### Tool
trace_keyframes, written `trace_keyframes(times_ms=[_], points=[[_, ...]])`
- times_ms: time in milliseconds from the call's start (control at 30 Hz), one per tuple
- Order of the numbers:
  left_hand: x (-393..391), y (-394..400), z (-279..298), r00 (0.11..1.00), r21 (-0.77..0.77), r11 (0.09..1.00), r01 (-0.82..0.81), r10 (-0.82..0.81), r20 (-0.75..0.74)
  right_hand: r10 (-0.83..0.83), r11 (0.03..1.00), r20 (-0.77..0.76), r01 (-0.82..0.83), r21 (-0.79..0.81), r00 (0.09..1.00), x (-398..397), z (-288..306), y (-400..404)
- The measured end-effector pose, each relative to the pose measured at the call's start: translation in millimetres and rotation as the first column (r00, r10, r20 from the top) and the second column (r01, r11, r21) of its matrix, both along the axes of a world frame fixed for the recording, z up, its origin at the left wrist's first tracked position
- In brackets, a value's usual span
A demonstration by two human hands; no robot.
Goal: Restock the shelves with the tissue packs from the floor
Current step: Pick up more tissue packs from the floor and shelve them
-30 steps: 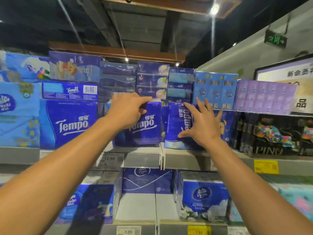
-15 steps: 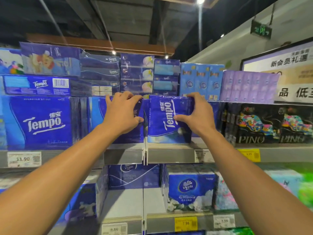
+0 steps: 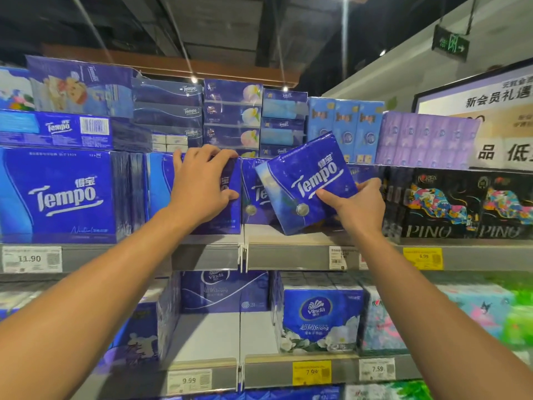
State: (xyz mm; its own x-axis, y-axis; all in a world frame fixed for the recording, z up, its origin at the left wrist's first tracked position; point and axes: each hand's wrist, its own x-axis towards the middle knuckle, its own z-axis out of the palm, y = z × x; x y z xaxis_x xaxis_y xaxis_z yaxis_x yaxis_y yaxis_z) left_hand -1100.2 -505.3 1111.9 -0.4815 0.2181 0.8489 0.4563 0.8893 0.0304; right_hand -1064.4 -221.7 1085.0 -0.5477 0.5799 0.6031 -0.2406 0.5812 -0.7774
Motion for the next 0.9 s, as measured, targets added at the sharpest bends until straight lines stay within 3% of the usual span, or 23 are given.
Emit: trace_keyframes(times_ms=[133,233,367,500,700,900], points=[[5.0,-2.7,3.8,0.999,-0.019,1.0,-0.022,0.023,0.029,0.053,0.99,0.1,-0.065,0.124,0.994,10.9,9.2,8.7],[12.9,-10.0,12.1,0.998,-0.038,0.999,-0.021,0.023,0.05,0.117,0.99,0.19,-0.129,0.054,0.975,13.6,4.3,12.5],[26.7,-22.8,22.5,0.995,-0.086,0.996,0.007,0.002,0.104,0.088,0.992,0.139,-0.099,0.076,0.986,10.1,-4.7,5.4],[38.8,-32.9,24.6,0.998,-0.063,0.996,0.059,-0.058,0.013,0.137,0.972,0.113,-0.155,0.174,0.984,6.5,-3.4,-16.6],[44.4,-44.5,31.8,0.999,-0.086,0.996,-0.015,0.019,0.043,0.163,0.961,0.075,-0.175,0.212,0.984,-6.7,-5.1,-47.7],[48.1,-51.4,27.9,0.997,-0.066,0.997,0.036,-0.032,0.069,0.193,0.949,0.069,-0.204,0.242,0.979,-6.1,-4.5,-65.4]])
